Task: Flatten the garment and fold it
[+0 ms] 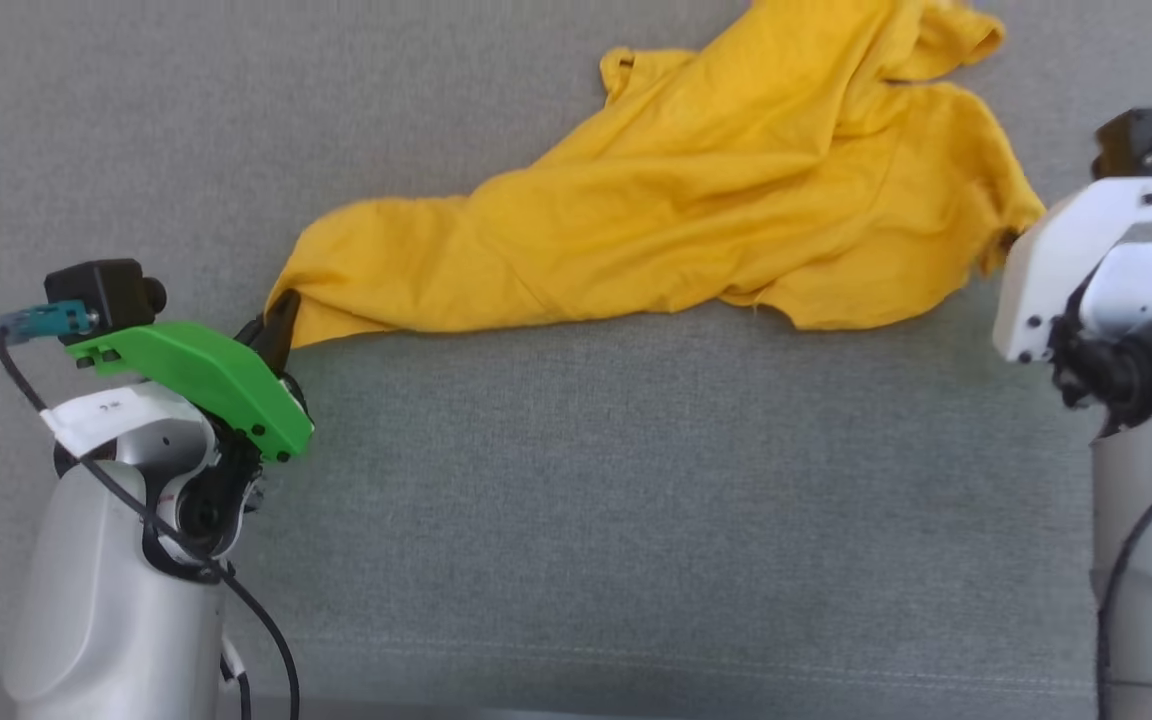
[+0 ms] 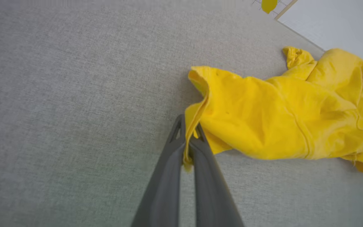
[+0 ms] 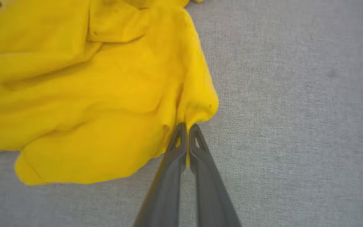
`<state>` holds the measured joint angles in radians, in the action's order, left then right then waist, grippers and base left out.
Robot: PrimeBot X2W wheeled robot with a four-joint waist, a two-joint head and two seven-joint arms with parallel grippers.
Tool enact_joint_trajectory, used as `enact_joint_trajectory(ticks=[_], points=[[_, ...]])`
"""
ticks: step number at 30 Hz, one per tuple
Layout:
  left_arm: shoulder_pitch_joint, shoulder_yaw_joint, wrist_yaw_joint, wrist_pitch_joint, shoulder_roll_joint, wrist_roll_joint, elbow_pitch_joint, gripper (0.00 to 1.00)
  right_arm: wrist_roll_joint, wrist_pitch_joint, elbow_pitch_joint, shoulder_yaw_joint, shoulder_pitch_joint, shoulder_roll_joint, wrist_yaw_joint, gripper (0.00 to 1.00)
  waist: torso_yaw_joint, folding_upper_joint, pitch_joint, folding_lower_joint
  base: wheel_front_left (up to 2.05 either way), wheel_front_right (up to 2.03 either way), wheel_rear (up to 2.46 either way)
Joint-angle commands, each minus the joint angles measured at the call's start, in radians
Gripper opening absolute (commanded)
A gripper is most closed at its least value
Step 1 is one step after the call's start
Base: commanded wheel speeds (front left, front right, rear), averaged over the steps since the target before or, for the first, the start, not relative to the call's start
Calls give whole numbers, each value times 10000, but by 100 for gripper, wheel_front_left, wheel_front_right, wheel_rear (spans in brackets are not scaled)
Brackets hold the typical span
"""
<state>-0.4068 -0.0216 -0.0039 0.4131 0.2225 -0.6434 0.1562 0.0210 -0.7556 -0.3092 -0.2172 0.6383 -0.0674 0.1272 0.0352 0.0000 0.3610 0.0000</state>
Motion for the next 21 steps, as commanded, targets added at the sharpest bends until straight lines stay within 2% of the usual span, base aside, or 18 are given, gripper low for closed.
enact_joint_trajectory(ticks=[1,4,8,11,15,21], points=[[-115,43,-99,57,-31,-168,-78,0,392,78,264,-60,208,-100,35,0,-188,0,-700,0,0,0,0],[-708,261,-146,260,-140,-686,-177,0,1288,27,808,-249,596,-140,35,0,-278,0,-1148,0,0,0,0],[-2068,337,-79,590,16,-843,151,0,1732,-177,1430,-260,1390,-584,35,0,-371,0,-1536,0,0,0,0],[-3211,376,89,603,238,-646,564,0,2042,-251,1626,-519,2152,-657,35,0,-455,0,-1807,0,0,0,0],[-4689,600,385,232,537,-347,1086,0,2058,-152,1729,-598,3197,-971,35,0,-612,0,-2204,0,0,0,0],[-6208,952,662,-620,764,-109,1686,0,2051,924,1648,-828,4460,-1154,35,0,-812,0,-2612,0,0,0,0]])
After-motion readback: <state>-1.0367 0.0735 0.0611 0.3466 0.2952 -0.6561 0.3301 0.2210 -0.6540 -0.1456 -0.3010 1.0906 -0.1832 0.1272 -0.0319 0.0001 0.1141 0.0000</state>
